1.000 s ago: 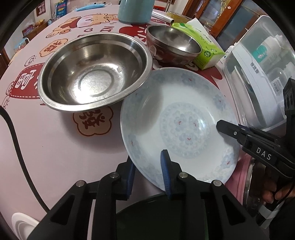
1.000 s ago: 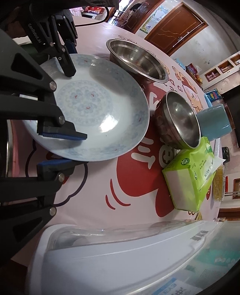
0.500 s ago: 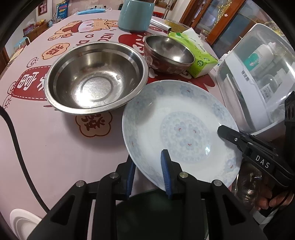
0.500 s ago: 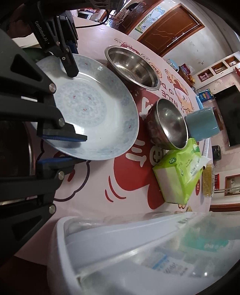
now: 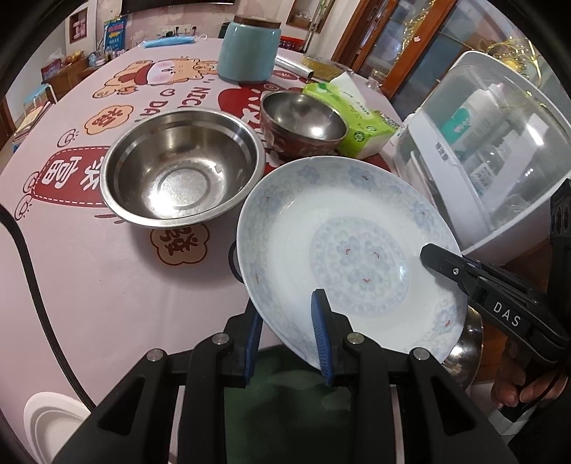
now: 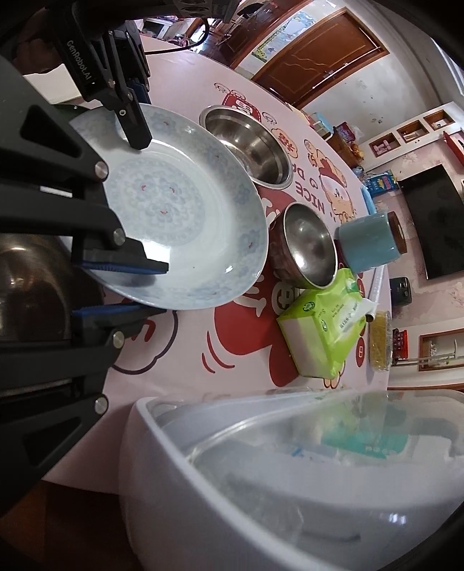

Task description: Organize plates and bowls

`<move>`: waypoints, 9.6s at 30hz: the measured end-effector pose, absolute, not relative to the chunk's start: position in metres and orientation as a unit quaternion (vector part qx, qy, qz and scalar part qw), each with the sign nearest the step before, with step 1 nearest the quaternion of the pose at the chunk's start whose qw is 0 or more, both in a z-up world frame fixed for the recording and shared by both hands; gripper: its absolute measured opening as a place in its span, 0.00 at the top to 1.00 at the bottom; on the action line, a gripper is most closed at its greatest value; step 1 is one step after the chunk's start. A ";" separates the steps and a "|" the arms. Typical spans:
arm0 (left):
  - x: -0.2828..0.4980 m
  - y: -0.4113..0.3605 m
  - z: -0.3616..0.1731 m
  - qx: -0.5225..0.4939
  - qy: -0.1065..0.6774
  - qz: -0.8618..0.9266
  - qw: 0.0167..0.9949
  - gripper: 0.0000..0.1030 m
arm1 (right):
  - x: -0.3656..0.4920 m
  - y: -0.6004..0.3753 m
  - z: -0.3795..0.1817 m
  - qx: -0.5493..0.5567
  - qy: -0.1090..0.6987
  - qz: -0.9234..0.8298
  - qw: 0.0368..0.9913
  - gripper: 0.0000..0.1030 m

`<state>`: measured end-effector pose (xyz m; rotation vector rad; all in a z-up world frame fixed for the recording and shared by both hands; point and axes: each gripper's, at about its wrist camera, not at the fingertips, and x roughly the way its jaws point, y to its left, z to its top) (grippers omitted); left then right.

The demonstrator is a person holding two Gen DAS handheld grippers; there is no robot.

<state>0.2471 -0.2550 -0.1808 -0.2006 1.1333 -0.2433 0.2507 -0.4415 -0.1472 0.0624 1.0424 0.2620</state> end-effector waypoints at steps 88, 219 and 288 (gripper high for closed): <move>-0.005 -0.082 -0.171 -0.077 0.593 -0.002 0.802 0.75 | 0.029 -0.279 -0.171 0.010 0.483 0.279 0.830 0.85; 0.201 -0.208 -0.208 -0.002 0.617 -0.154 0.772 0.28 | 0.084 -0.405 -0.204 0.081 0.542 0.145 0.824 0.45; 0.209 -0.218 -0.214 0.002 0.612 -0.175 0.771 0.81 | 0.092 -0.450 -0.222 0.283 0.533 0.178 0.778 0.90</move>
